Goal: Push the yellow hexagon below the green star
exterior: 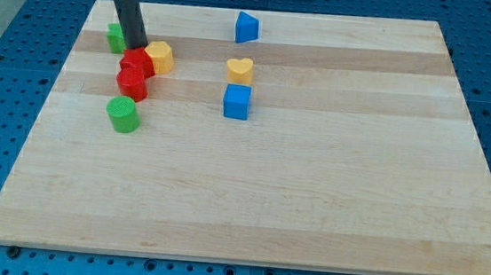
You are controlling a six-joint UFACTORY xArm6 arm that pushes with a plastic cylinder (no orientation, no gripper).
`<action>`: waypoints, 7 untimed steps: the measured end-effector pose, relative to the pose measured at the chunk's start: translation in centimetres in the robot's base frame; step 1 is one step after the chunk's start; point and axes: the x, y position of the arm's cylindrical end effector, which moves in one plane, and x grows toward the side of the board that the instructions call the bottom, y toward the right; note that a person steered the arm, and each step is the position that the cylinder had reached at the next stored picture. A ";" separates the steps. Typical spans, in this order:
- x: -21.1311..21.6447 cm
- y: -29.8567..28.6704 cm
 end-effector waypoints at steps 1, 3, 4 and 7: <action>3.1 -0.3; 6.6 5.4; 4.1 7.2; 0.8 3.9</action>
